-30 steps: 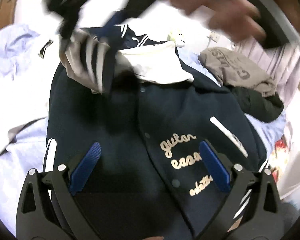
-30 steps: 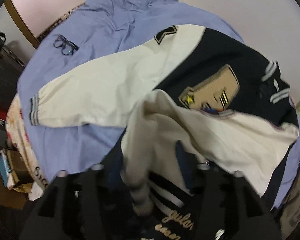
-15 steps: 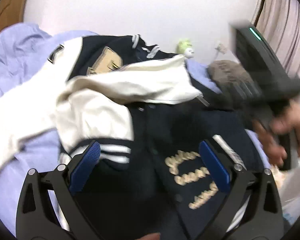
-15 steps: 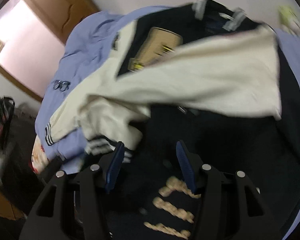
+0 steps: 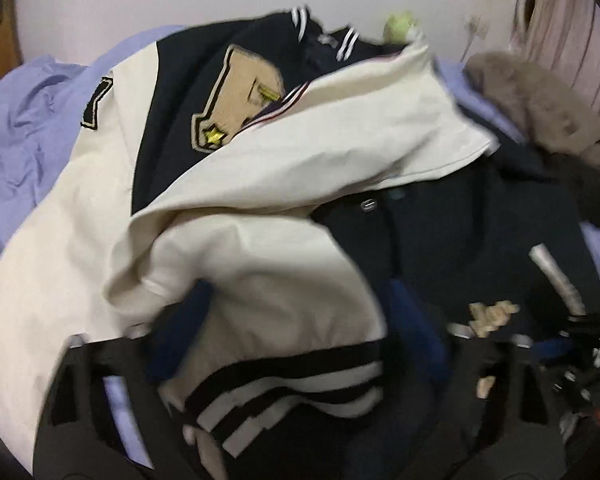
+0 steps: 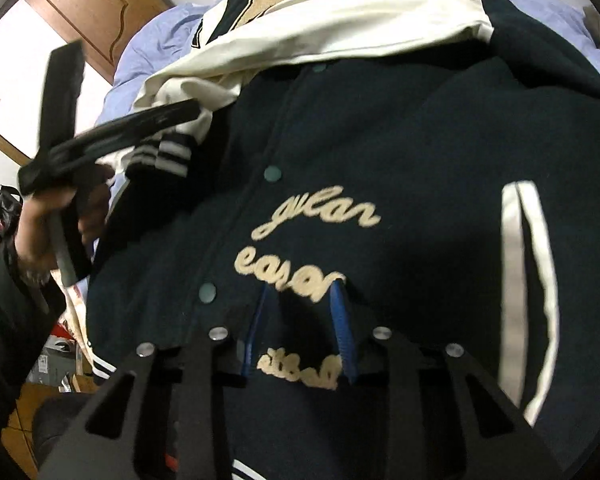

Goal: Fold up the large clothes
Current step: 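Grasp the other cream sleeve cuff with the left gripper while the right gripper releases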

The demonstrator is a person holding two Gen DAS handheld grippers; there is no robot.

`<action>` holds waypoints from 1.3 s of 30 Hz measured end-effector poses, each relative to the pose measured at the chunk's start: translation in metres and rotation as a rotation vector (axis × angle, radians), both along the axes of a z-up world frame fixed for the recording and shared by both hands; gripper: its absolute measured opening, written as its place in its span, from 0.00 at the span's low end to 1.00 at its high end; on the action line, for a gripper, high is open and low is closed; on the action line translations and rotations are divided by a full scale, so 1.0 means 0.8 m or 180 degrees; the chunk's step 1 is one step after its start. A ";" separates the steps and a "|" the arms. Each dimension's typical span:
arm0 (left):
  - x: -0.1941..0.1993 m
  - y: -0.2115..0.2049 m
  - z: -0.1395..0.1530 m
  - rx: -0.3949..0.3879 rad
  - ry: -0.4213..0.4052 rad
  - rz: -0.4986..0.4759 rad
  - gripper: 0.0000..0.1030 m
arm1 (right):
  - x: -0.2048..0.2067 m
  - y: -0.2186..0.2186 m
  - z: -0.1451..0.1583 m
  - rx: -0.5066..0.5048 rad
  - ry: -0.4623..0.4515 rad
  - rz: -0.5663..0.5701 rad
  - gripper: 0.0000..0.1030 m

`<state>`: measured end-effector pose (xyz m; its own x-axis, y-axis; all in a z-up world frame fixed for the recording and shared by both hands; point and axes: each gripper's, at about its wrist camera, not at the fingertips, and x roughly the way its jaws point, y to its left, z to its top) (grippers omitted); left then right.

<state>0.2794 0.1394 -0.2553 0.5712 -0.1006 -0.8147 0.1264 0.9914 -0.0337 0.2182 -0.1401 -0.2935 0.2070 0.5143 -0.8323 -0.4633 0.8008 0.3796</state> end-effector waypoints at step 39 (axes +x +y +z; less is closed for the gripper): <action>-0.086 -0.061 -0.023 0.2415 -0.0771 -0.2550 0.15 | 0.019 -0.008 0.006 0.0737 0.0460 -0.0124 0.08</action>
